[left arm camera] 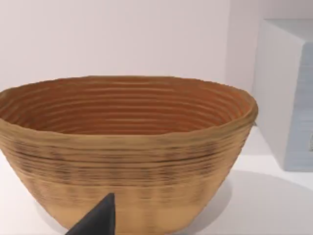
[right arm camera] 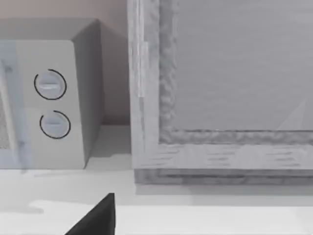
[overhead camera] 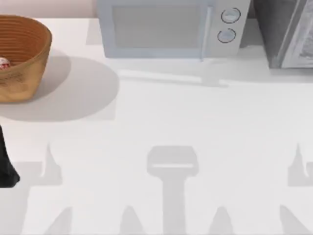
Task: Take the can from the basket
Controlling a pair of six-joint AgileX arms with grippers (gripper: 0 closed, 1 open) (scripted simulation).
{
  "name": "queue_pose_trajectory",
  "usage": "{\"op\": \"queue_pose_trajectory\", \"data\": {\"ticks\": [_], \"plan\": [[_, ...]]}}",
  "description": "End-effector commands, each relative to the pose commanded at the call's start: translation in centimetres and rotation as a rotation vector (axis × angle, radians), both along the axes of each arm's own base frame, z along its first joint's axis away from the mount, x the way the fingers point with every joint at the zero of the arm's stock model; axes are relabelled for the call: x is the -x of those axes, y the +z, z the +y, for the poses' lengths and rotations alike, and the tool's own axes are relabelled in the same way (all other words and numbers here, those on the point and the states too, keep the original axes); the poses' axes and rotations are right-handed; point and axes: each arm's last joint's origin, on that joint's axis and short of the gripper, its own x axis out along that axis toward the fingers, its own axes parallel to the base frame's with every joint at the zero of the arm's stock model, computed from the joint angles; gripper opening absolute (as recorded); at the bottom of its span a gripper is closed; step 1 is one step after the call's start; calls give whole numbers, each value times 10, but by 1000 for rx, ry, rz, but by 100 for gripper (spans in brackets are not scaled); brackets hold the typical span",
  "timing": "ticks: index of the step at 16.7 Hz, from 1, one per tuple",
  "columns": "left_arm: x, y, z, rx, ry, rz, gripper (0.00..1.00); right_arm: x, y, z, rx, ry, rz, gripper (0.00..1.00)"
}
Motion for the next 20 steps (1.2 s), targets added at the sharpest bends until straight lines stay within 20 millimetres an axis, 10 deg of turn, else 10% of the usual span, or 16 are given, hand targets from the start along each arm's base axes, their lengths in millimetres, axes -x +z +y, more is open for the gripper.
{"op": "queue_pose_trajectory", "data": {"ticks": [8,14,20], "plan": [[-6,9,2,3,19,186,100,0,0,0,0,0,0,100],[-34,73,6,-2,17,402,100,0,0,0,0,0,0,100],[-109,144,15,-6,0,639,100,0,0,0,0,0,0,100]]}}
